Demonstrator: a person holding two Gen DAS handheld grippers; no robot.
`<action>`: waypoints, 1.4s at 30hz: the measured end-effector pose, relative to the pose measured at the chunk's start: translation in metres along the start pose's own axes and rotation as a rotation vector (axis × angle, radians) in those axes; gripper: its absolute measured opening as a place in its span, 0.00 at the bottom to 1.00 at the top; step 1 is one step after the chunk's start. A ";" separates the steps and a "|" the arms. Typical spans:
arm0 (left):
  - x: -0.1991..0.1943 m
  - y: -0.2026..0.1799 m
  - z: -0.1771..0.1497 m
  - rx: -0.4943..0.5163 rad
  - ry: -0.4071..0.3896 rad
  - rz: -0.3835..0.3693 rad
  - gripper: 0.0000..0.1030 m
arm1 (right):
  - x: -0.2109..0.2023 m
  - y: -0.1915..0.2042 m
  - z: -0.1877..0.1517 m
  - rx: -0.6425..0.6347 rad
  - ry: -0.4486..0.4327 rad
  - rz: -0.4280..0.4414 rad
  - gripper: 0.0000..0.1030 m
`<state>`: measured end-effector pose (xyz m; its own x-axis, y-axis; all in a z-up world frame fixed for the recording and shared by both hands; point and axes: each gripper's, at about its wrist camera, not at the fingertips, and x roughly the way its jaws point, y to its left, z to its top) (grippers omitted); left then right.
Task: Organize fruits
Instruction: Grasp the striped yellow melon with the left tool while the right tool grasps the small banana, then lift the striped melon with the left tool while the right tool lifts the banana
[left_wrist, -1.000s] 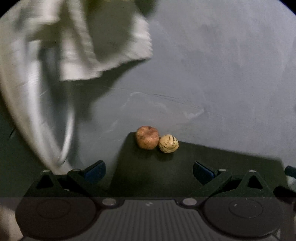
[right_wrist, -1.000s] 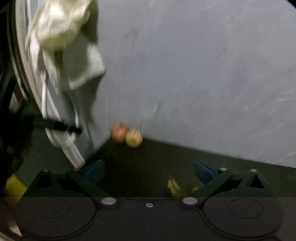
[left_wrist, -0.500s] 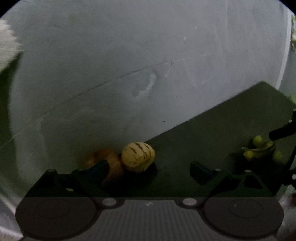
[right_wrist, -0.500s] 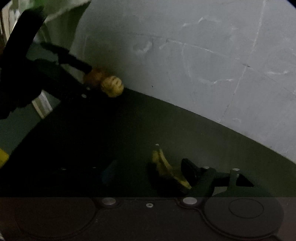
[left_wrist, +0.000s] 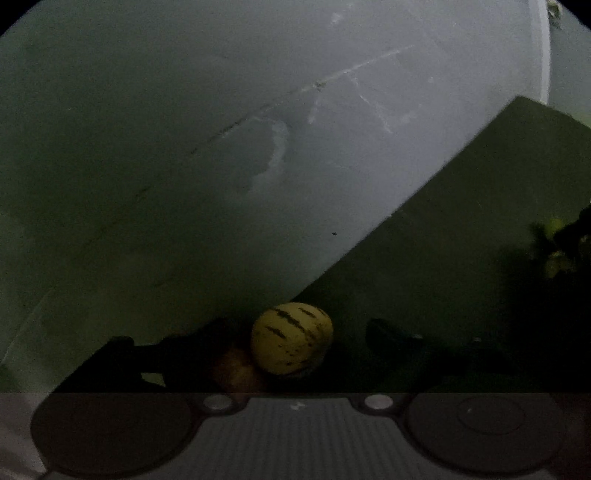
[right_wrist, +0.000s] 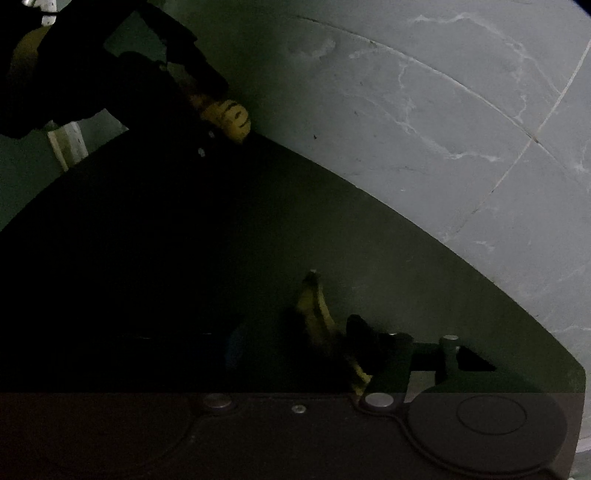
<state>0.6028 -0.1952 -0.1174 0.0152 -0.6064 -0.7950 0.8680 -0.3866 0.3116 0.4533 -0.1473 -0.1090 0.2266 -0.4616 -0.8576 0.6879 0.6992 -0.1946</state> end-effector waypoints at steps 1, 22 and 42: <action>0.004 -0.001 0.001 0.015 0.012 -0.005 0.73 | 0.002 -0.001 0.001 -0.007 0.002 -0.003 0.50; 0.006 -0.016 0.020 0.010 0.043 -0.045 0.55 | 0.006 0.004 0.009 -0.005 -0.030 -0.011 0.28; 0.003 -0.010 0.017 -0.051 0.037 -0.162 0.62 | 0.005 -0.015 -0.005 -0.040 0.024 0.061 0.44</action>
<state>0.5856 -0.2048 -0.1141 -0.1090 -0.5125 -0.8518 0.8846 -0.4409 0.1520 0.4407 -0.1568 -0.1130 0.2500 -0.4047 -0.8796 0.6452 0.7470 -0.1603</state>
